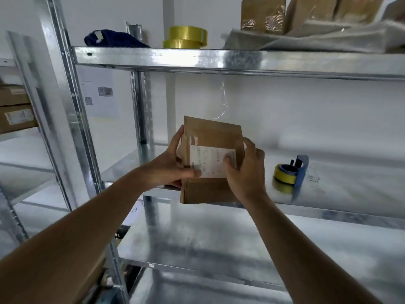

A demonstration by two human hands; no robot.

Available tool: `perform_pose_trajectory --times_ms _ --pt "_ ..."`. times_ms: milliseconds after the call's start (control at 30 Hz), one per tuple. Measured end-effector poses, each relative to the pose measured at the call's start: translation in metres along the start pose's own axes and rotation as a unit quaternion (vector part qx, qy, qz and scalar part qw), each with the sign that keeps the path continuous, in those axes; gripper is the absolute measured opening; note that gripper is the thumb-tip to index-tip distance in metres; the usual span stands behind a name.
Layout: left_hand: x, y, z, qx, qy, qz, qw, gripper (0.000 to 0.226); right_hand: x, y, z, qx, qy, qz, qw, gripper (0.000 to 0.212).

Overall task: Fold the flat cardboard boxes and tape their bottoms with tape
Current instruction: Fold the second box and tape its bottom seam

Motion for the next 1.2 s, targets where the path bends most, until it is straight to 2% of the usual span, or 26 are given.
perform_pose_trajectory --times_ms 200,333,367,467,500,633,733,900,1033,1200 --pt "0.003 -0.027 -0.024 0.083 0.049 0.004 0.995 0.127 -0.032 0.006 -0.015 0.051 -0.029 0.027 0.998 0.049" --pt "0.015 -0.050 -0.033 0.148 0.063 0.013 0.987 0.136 -0.057 0.006 -0.015 0.087 -0.055 0.064 0.993 0.070" --pt "0.019 -0.056 -0.035 0.162 0.060 0.009 0.985 0.139 -0.064 0.007 -0.014 0.081 -0.061 0.077 0.992 0.067" --pt "0.032 -0.074 -0.033 0.190 0.033 0.023 0.981 0.146 -0.090 0.008 -0.011 0.071 -0.093 0.106 0.987 0.036" --pt "0.038 -0.079 -0.030 0.194 0.022 0.035 0.980 0.148 -0.099 0.006 -0.009 0.082 -0.102 0.121 0.984 0.032" --pt "0.073 -0.089 -0.014 0.197 0.012 0.058 0.979 0.149 -0.137 -0.011 -0.003 0.106 -0.118 0.164 0.974 0.040" --pt "0.100 -0.106 -0.007 0.204 -0.012 0.103 0.973 0.136 -0.163 -0.024 0.005 0.083 -0.114 0.193 0.971 0.038" --pt "0.147 -0.124 0.016 0.199 -0.002 0.049 0.979 0.117 -0.202 -0.054 0.023 0.070 -0.099 0.211 0.970 0.029" --pt "0.180 -0.148 0.032 0.198 -0.033 0.008 0.980 0.084 -0.227 -0.089 0.038 0.089 -0.086 0.218 0.968 0.030" --pt "0.212 -0.175 0.048 0.229 -0.078 -0.001 0.970 0.062 -0.265 -0.120 0.054 0.092 -0.104 0.229 0.963 0.029"
Point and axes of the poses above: each hand's wrist, its own z-axis towards the middle knuckle, its own x-axis out of the palm, y = z × x, the point moved 9 cm from there along z, towards the middle knuckle, and after that the axes turned 5 degrees about -y, right-handed, at the moved point
